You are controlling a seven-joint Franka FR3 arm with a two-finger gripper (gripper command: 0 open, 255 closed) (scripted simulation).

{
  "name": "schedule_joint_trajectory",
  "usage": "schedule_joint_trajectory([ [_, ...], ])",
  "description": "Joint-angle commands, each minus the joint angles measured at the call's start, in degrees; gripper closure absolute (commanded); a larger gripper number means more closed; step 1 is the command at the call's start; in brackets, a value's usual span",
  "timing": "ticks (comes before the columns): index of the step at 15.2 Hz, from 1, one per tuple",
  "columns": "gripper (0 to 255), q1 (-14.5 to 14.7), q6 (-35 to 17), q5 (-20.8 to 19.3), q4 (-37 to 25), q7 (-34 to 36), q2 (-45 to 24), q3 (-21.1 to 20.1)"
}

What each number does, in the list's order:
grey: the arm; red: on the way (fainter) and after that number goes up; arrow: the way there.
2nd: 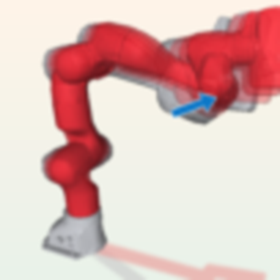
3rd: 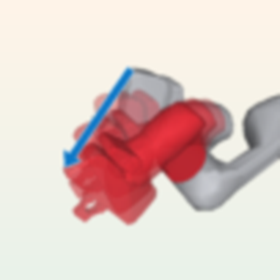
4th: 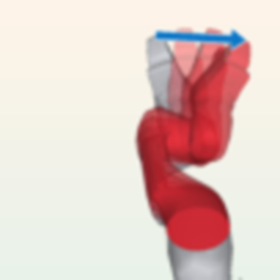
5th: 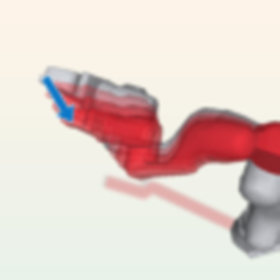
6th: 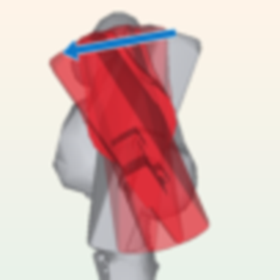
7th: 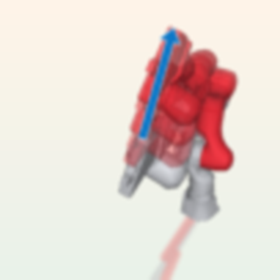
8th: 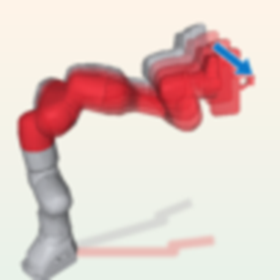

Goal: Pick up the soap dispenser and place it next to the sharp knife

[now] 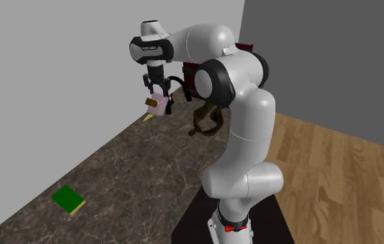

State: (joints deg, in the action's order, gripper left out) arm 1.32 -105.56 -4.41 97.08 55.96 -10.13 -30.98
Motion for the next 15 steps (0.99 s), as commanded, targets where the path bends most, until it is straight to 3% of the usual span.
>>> schedule_joint_trajectory([
  [1, 255, 0.0, -1.7, 0.0, 1.6, 0.1, 0.0, 0.0],
  [15, 255, 0.3, -11.7, -1.8, 9.3, 1.2, -2.7, 0.5],
])
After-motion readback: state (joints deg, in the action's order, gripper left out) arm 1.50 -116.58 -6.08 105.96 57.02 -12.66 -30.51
